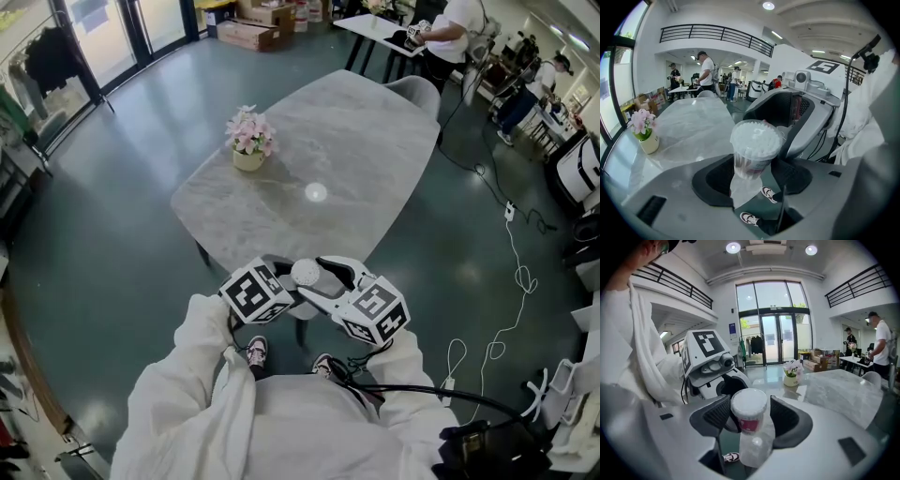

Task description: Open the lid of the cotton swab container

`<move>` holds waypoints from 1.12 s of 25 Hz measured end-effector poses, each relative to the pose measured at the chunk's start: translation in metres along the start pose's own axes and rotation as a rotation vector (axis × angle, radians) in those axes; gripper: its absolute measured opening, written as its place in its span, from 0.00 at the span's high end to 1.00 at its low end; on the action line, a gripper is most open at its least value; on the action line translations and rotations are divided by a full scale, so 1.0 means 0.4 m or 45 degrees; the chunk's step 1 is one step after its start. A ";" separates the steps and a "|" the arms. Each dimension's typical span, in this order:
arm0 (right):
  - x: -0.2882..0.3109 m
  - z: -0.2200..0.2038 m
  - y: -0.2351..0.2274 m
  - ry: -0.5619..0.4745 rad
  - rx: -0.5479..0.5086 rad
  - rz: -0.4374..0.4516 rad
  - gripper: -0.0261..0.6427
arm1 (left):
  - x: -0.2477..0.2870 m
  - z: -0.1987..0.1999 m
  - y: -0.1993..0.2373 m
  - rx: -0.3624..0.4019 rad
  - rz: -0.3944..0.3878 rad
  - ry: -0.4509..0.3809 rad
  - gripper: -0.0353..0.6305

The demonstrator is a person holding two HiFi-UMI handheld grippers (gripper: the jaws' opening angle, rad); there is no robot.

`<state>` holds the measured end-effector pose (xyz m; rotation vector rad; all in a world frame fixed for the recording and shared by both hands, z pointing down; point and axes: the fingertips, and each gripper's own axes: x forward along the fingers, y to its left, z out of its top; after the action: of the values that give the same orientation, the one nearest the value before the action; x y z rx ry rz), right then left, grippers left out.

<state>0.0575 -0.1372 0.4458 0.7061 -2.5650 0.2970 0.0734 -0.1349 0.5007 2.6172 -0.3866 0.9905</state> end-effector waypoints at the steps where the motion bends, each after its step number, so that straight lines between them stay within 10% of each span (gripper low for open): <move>1: -0.001 0.000 -0.003 0.002 -0.003 -0.005 0.51 | 0.000 0.002 -0.001 0.003 -0.006 0.001 0.58; 13: -0.013 -0.006 -0.003 0.028 -0.034 -0.028 0.52 | 0.008 0.008 -0.013 0.060 -0.012 0.008 0.58; 22: -0.032 0.011 -0.009 0.001 0.247 0.069 0.53 | -0.002 0.018 -0.022 0.086 -0.021 -0.015 0.58; 28: -0.035 0.007 0.002 -0.015 0.120 0.016 0.53 | 0.003 0.006 -0.022 0.058 -0.015 -0.003 0.58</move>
<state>0.0667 -0.1315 0.4364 0.7284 -2.5815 0.4214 0.0788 -0.1279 0.4980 2.6587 -0.3527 1.0039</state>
